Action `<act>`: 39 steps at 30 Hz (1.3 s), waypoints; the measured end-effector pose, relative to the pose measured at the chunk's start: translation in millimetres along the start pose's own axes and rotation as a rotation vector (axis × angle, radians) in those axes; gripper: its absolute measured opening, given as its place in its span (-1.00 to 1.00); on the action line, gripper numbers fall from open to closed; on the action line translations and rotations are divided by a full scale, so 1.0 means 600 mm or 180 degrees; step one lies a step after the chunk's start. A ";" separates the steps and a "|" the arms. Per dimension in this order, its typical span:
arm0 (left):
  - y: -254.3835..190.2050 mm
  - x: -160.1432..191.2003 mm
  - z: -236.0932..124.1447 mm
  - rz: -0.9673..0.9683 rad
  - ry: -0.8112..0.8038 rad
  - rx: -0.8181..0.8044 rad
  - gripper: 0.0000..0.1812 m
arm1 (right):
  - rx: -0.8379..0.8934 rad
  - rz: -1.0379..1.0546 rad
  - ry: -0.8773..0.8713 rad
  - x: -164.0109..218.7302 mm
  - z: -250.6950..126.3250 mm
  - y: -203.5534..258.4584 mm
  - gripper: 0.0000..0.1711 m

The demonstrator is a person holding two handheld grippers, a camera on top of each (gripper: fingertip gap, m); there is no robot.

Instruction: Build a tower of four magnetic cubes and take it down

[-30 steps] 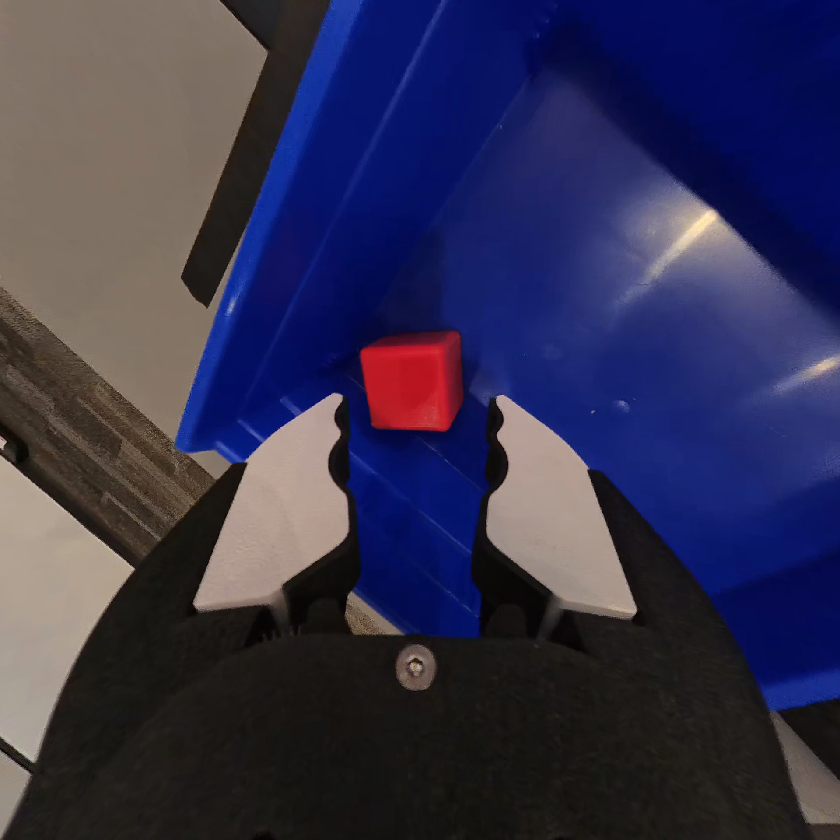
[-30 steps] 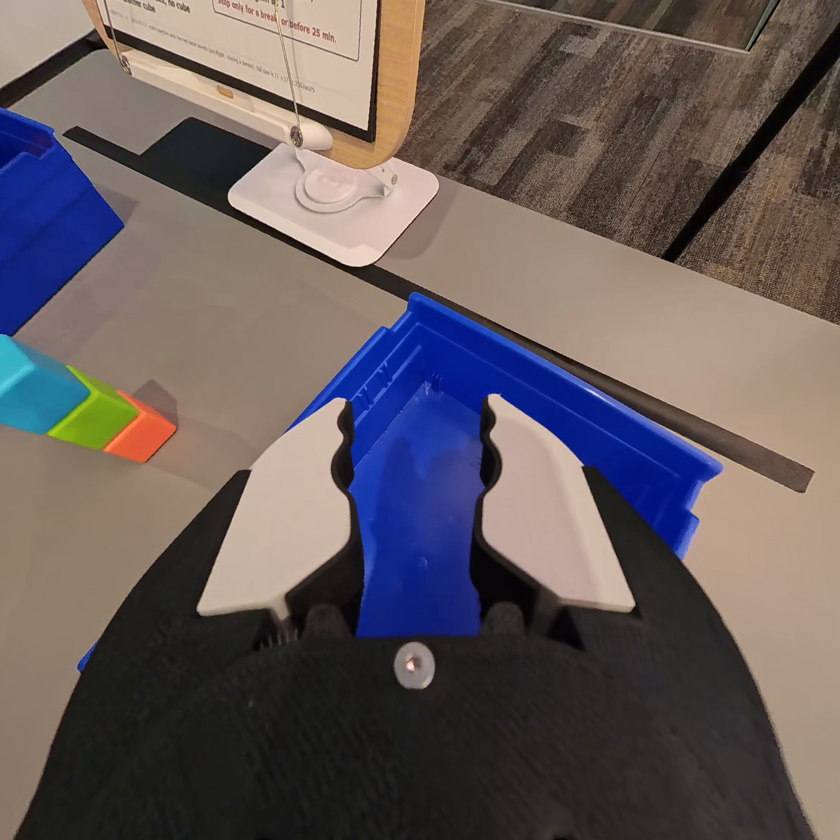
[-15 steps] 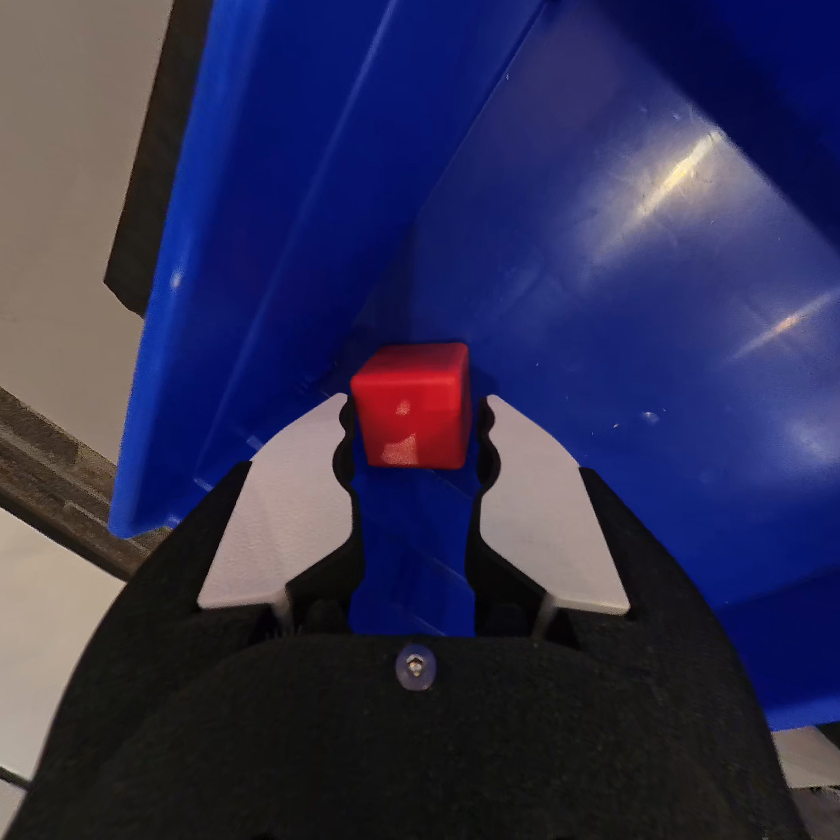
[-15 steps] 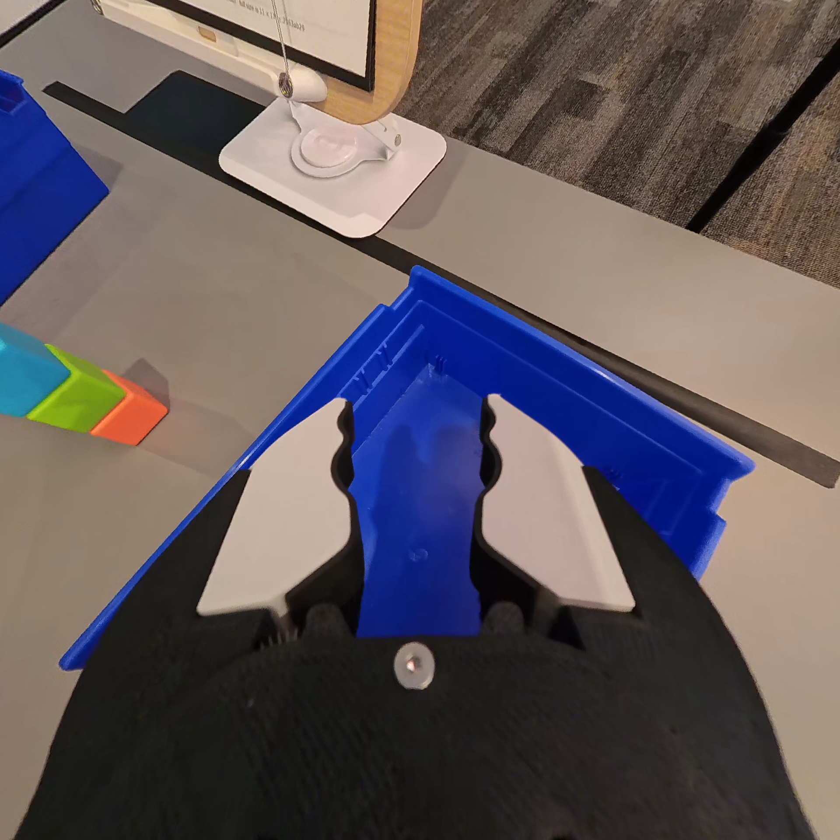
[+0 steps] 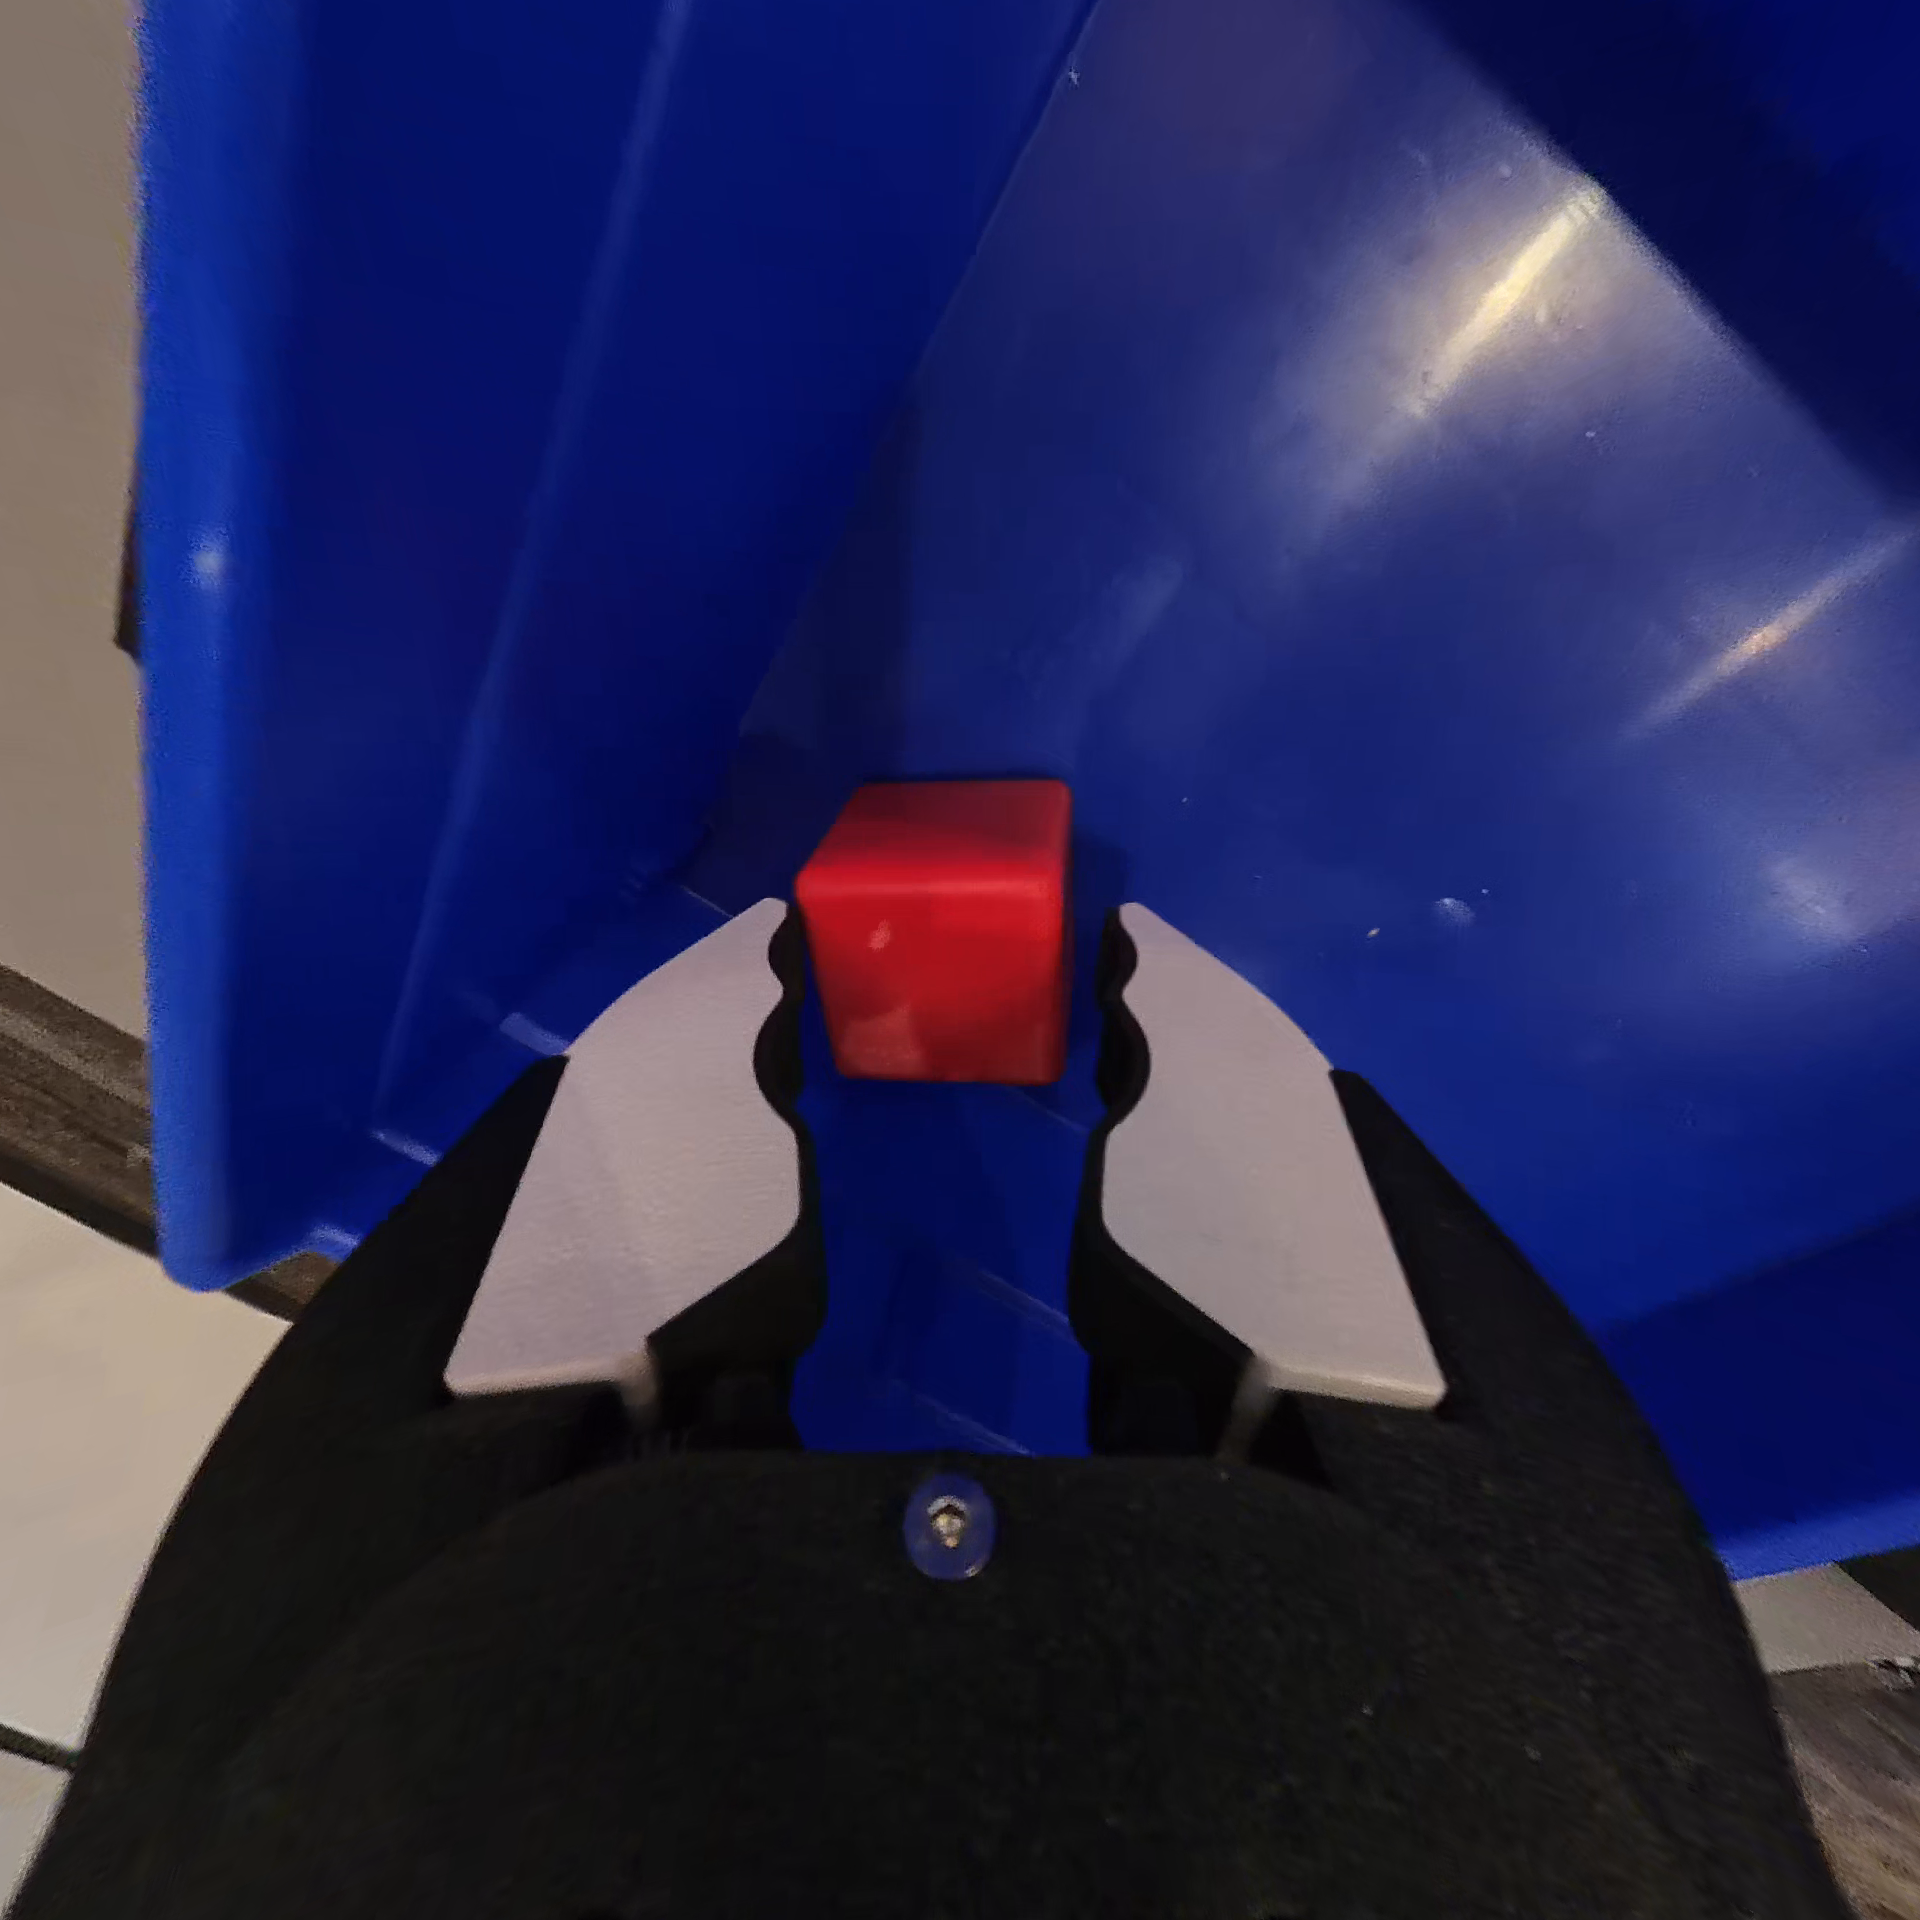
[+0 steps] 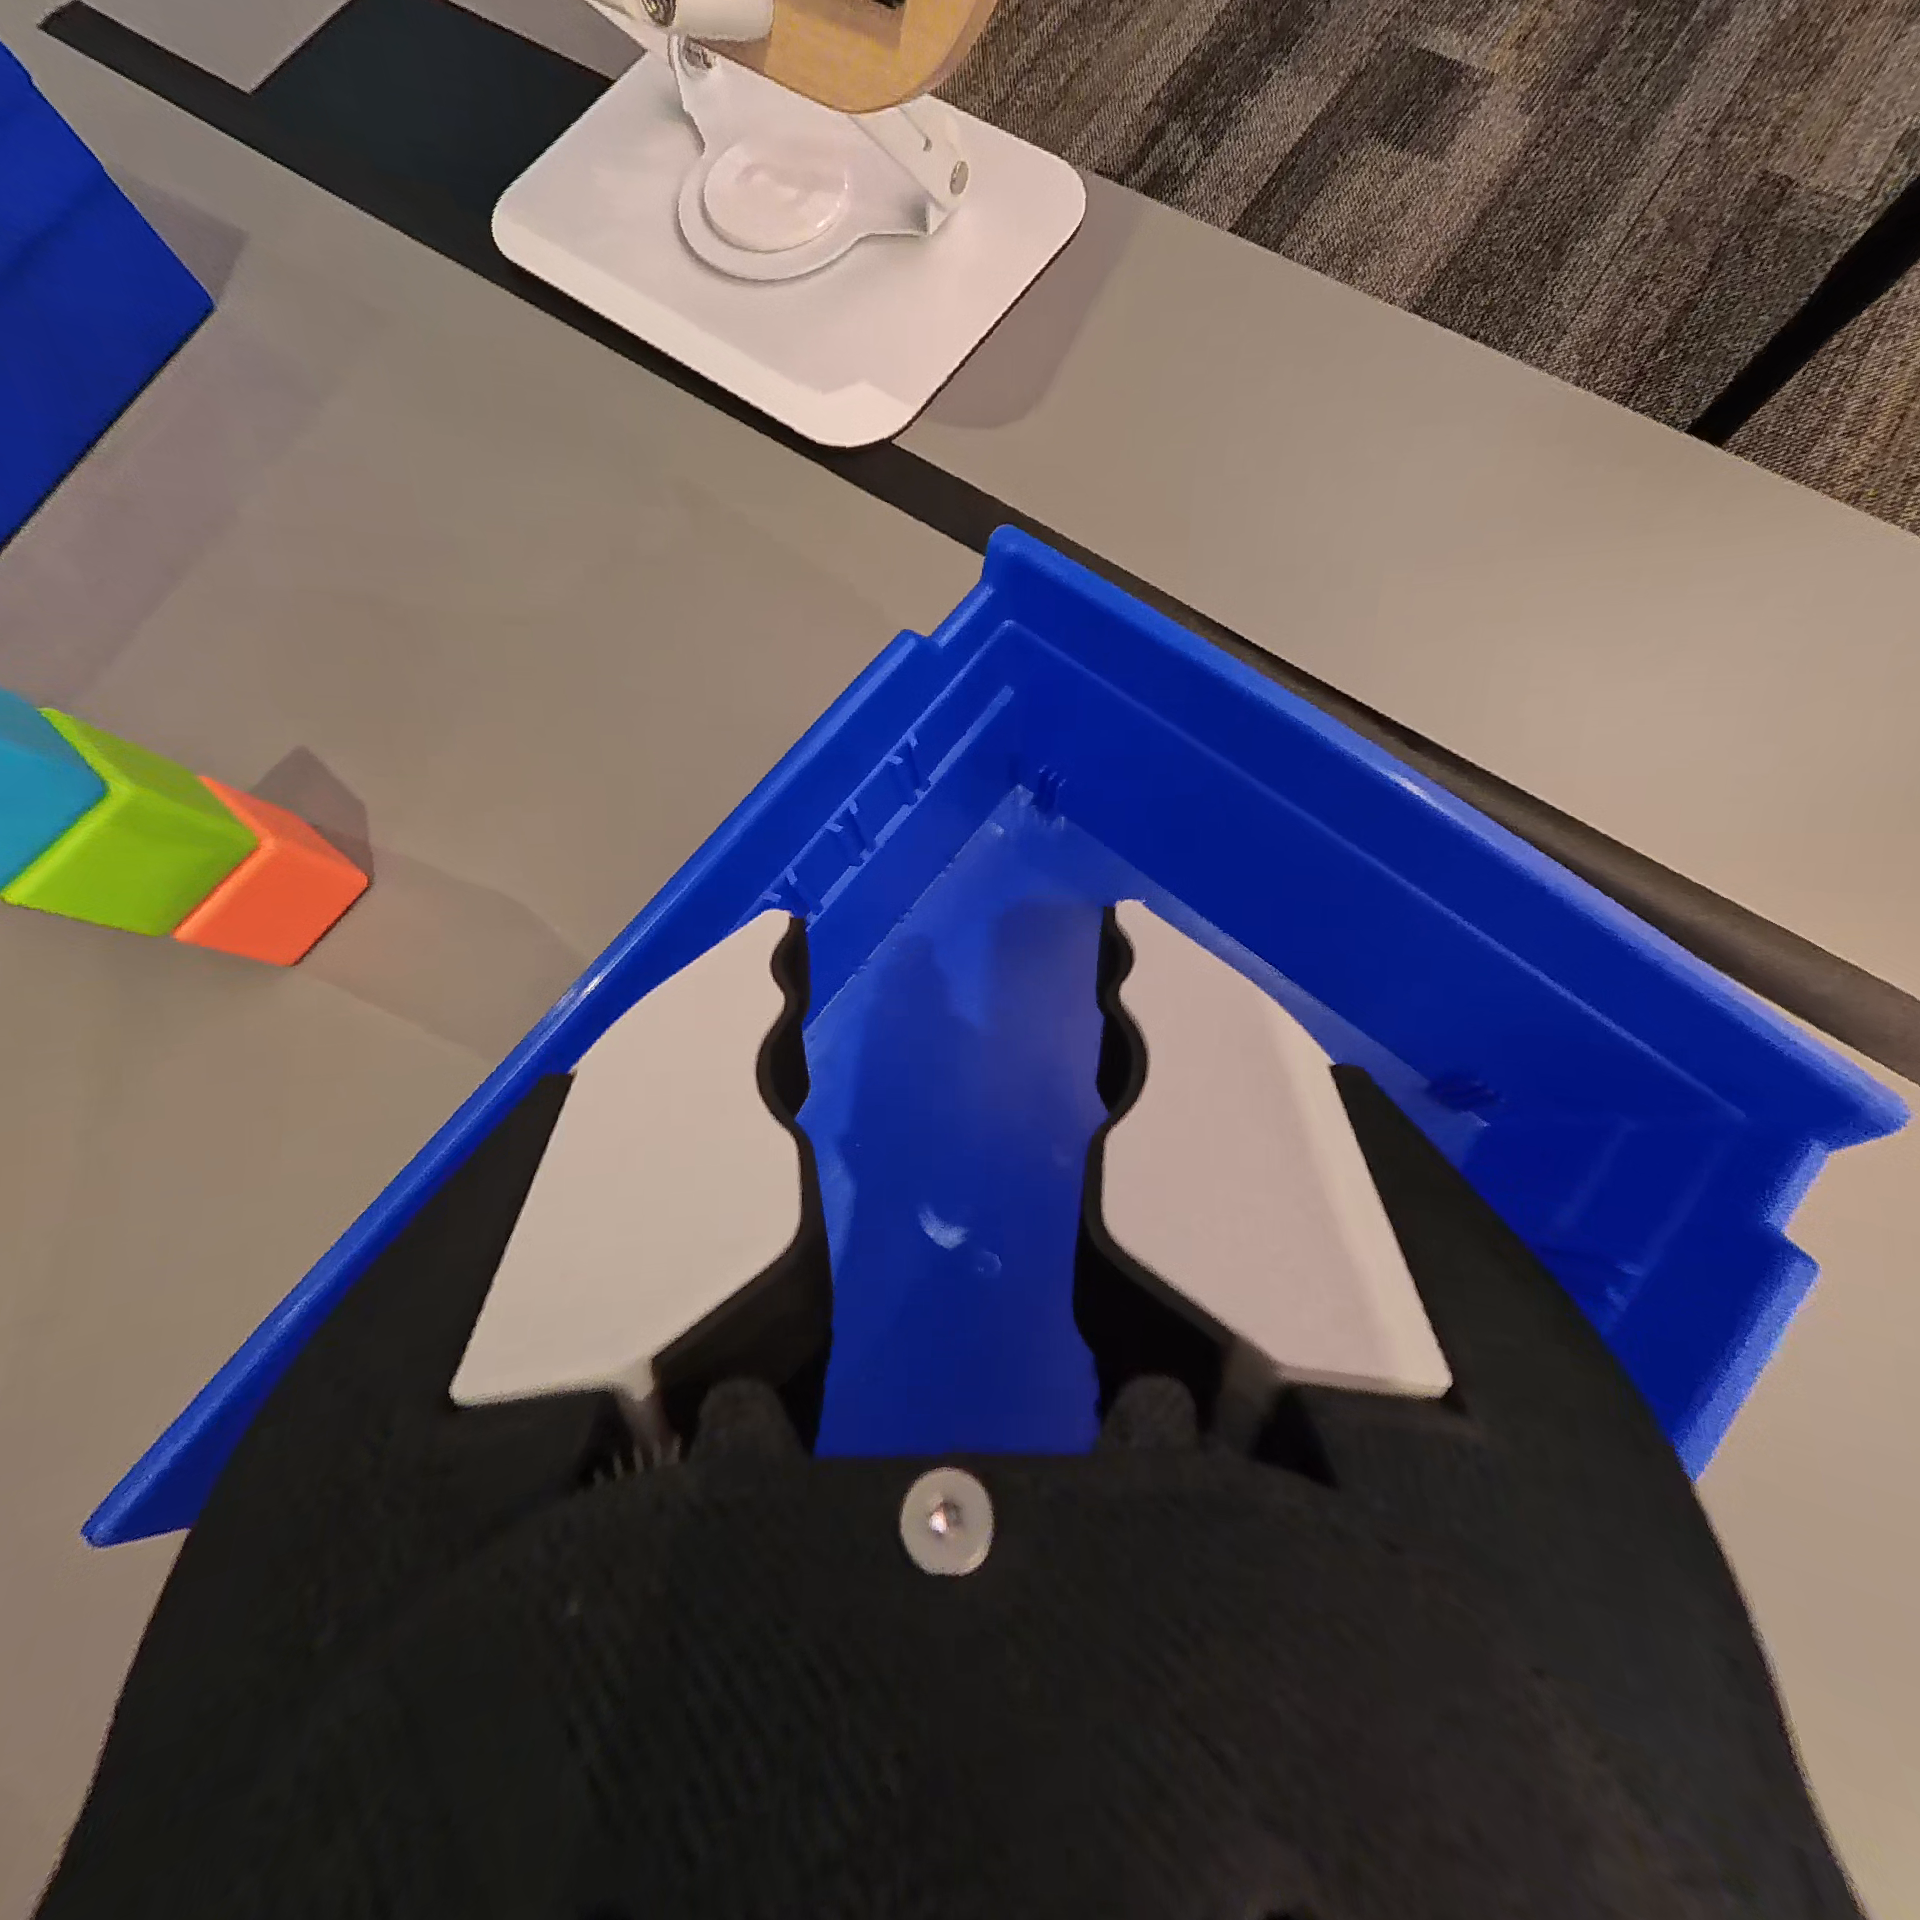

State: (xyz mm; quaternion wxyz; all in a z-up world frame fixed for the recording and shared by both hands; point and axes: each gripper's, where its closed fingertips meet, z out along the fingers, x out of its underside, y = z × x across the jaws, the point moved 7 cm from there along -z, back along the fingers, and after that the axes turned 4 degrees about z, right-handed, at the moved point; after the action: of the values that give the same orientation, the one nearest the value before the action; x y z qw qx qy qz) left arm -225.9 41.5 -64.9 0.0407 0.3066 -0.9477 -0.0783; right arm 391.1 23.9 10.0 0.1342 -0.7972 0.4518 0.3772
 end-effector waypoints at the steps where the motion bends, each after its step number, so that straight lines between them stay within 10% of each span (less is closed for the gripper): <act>1: -0.004 0.001 0.001 0.0005 0.0001 0.0022 -0.35 | -0.0010 0.0010 -0.0005 0.000 0.000 0.001 -0.36; 25: -0.071 0.008 0.001 0.0680 -0.0101 0.0017 -0.45 | -0.0301 0.0107 -0.0070 0.009 -0.014 0.046 -0.37; 39: -0.193 -0.159 -0.289 0.0832 -0.1378 -0.0473 -0.46 | -0.0281 0.0181 -0.0223 0.019 -0.067 0.056 -0.39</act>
State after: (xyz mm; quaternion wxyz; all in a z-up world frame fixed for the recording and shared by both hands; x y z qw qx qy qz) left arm -60.4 -16.6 82.7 -0.1308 0.1538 -0.9576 -0.2056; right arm 386.5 -24.0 33.2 0.1039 -0.7756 0.4522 0.4280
